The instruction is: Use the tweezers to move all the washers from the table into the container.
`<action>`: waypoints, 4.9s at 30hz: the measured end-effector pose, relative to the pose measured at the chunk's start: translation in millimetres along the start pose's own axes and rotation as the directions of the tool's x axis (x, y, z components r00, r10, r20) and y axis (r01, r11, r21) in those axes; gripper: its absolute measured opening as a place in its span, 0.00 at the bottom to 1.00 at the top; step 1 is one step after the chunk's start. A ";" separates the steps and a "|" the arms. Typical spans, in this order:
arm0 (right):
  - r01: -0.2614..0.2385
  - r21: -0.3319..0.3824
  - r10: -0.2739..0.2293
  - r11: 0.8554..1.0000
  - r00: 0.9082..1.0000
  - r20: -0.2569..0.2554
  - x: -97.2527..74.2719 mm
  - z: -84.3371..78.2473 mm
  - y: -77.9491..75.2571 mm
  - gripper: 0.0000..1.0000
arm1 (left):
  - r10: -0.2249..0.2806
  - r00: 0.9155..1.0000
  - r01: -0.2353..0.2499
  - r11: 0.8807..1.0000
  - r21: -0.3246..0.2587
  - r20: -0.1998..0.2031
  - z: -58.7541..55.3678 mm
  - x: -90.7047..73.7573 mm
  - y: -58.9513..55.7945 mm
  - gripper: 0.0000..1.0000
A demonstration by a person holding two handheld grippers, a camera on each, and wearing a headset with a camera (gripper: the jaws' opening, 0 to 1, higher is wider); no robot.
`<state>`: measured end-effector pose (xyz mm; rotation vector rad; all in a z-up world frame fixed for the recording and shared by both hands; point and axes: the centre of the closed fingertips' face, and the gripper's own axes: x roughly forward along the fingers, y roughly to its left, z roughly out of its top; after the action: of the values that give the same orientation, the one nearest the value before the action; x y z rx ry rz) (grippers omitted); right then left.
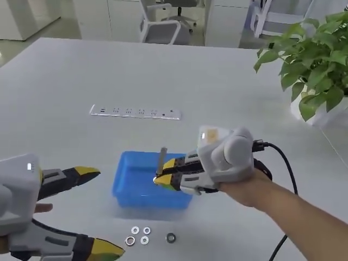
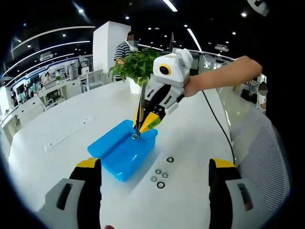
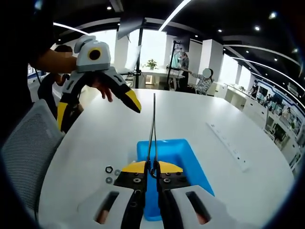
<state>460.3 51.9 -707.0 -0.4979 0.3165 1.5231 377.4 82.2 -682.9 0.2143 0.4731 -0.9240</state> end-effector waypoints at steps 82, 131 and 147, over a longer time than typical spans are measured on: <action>-0.086 0.009 0.086 0.996 0.990 -0.115 31.4 -65.0 -12.2 0.08 | -0.158 0.987 0.162 0.973 0.162 -0.037 39.5 101.8 50.9 0.20; -0.091 -0.046 0.084 0.995 0.987 -0.135 28.0 -55.7 -14.1 0.14 | -0.196 0.979 0.202 0.958 0.204 -0.050 42.2 104.9 49.5 0.06; -0.055 -0.060 0.047 0.997 0.991 -0.128 8.8 -39.2 -11.1 0.19 | -0.190 0.981 0.193 0.956 0.219 -0.036 58.0 91.5 45.1 0.06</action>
<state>475.9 40.3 -743.9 -0.6419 0.3826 1.5580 477.8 21.7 -677.0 0.3832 0.4079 -1.1677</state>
